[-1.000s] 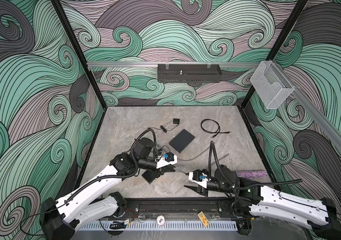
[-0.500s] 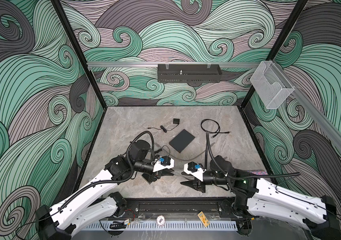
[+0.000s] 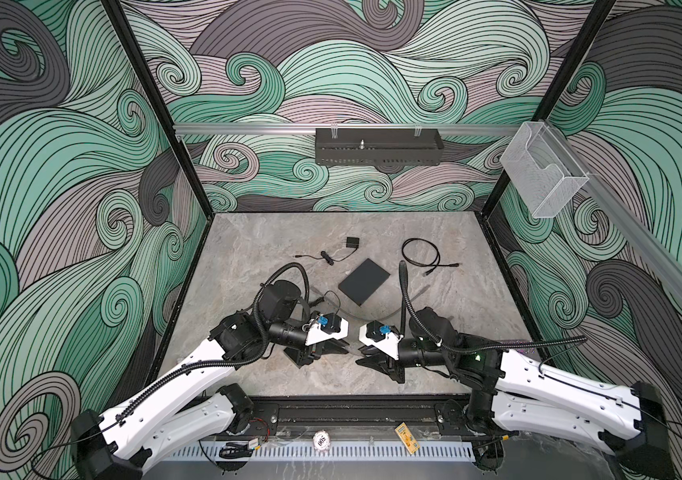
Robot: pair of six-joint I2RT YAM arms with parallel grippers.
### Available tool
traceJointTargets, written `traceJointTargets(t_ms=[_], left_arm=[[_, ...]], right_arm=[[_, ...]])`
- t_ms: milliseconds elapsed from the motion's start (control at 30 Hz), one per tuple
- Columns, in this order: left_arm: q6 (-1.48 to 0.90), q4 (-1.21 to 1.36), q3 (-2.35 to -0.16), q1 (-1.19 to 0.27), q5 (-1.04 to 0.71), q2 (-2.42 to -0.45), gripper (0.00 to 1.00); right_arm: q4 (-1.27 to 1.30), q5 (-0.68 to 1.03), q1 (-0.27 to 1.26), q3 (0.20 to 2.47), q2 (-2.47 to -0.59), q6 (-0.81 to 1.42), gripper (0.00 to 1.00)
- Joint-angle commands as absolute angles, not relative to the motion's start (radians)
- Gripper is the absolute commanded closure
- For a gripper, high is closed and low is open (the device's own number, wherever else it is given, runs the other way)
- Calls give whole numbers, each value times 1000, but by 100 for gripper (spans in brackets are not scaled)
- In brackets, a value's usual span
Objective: Insert the plug into the switch port
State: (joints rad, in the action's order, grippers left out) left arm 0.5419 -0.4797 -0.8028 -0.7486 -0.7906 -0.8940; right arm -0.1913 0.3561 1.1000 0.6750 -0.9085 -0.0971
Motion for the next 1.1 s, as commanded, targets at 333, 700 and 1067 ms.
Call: traceJointTargets(t_ms=[333,700,1067], left_arm=[[545,-499,-807,-755,-824,-915,100],[545,-500,-807,-755,-824,-915,100],[541,-497,-809,-754,-823,-918,100]], right_arm=[[-176,340,1098,704,-911,-98,83],[-180,329,1098,703,-905,-98,86],[-186,327,1097,706,-916,-99,94]])
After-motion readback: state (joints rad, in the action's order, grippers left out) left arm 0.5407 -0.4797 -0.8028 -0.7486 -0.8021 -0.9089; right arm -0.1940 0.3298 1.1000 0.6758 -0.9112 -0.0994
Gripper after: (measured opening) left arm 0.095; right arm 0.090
